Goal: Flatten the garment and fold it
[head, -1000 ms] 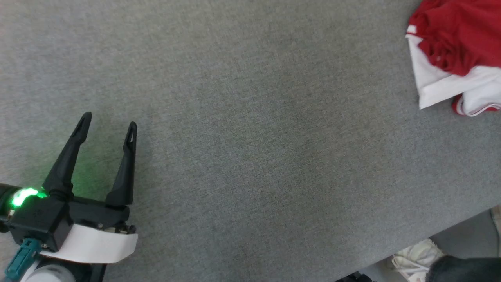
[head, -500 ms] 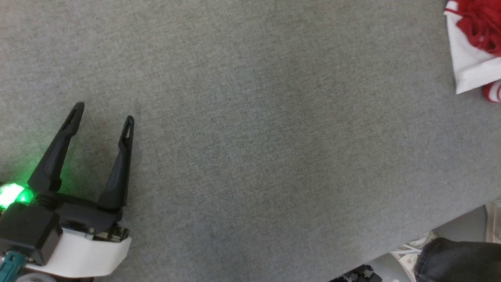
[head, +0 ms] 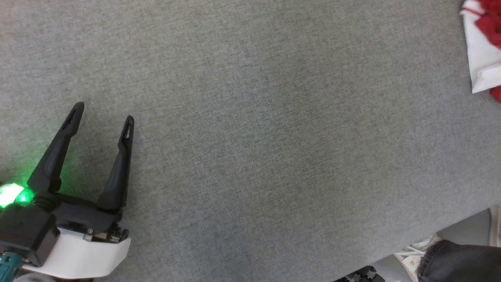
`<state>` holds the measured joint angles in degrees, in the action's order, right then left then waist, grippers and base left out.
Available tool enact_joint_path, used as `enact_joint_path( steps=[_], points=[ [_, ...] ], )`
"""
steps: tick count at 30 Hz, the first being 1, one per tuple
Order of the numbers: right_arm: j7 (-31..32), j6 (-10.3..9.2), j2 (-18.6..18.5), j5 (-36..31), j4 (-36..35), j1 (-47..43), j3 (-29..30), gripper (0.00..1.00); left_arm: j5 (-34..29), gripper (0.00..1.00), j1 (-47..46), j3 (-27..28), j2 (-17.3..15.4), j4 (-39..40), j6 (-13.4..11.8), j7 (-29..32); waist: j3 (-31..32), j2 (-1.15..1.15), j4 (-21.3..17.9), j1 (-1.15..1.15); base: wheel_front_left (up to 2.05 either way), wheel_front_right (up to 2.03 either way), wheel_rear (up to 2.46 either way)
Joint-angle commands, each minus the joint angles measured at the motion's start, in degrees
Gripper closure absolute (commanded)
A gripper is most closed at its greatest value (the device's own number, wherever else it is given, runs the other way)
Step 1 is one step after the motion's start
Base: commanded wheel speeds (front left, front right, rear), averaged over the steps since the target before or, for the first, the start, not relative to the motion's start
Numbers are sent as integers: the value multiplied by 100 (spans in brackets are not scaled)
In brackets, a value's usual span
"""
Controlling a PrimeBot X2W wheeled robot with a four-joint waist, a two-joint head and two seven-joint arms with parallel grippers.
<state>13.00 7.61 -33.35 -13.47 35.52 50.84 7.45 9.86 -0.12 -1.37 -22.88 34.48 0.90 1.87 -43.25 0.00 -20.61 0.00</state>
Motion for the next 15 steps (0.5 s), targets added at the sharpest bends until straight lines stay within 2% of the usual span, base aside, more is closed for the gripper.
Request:
enact_joint_path(
  steps=[1,8,15],
  points=[
    [-75,-12,51,-49,52,121,48,0,24,0,61,78,-11,-231,-61,-24,32,0,19,0,0,0,0],
    [-454,-12,106,-180,336,107,346,0,58,0,-49,94,132,-479,-139,-571,340,0,186,0,0,0,0],
    [-1122,-12,287,-200,247,-162,780,0,142,0,-96,-5,431,-923,-266,-1088,980,0,482,0,0,0,0]
  ],
)
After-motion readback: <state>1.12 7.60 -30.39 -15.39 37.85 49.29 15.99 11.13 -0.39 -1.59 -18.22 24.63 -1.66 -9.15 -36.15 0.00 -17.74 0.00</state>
